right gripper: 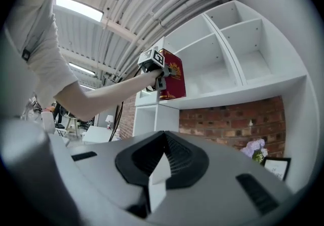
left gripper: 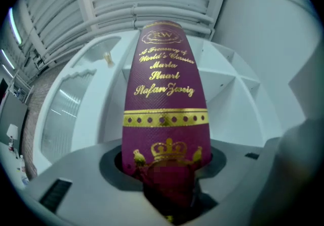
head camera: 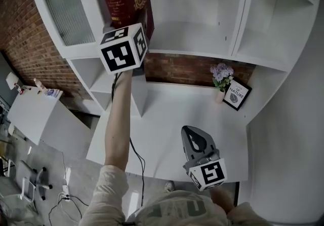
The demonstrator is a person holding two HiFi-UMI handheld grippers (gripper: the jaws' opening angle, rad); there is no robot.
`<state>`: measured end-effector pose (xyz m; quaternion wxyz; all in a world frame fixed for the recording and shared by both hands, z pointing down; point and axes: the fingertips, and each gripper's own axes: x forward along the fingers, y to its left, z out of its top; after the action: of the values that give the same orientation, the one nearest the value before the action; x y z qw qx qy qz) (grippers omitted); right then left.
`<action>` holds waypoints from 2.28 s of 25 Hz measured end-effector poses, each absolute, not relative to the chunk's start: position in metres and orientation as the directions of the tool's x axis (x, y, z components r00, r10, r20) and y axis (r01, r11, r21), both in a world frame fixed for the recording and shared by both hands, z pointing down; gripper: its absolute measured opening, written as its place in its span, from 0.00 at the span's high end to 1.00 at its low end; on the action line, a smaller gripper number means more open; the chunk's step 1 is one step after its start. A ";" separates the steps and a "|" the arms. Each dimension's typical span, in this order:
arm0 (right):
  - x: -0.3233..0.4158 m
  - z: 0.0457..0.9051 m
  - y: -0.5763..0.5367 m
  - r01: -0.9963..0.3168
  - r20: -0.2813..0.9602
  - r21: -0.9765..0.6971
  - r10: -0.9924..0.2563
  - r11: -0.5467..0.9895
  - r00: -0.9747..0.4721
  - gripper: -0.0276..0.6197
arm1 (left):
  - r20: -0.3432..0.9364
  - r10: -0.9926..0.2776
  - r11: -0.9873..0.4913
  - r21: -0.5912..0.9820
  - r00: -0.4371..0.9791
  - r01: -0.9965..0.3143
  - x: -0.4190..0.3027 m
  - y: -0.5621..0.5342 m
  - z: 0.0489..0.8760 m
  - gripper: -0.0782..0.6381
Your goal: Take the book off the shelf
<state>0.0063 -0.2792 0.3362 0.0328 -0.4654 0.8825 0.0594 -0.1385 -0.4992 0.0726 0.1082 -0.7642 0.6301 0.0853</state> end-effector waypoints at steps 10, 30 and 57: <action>-0.041 0.307 -0.258 -0.762 -0.165 0.159 -0.744 0.628 -0.648 0.94 | -0.432 -0.886 -0.118 -0.141 0.168 -0.983 -0.164 -0.316 0.157 0.55; -0.065 0.342 -0.256 -0.772 -0.134 0.104 -0.760 0.628 -0.636 0.94 | -0.301 -0.953 -0.056 0.053 0.038 -0.997 -0.176 -0.238 0.318 0.55; -0.042 0.349 -0.251 -0.799 -0.080 0.132 -0.797 0.587 -0.599 0.94 | -0.237 -0.969 -0.101 0.140 0.066 -0.985 -0.162 -0.229 0.333 0.55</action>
<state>-0.0424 -0.2507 0.3490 0.0060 -0.4479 0.8907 0.0773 -0.1616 -0.2294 0.3326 0.0290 -0.7294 0.6699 0.1357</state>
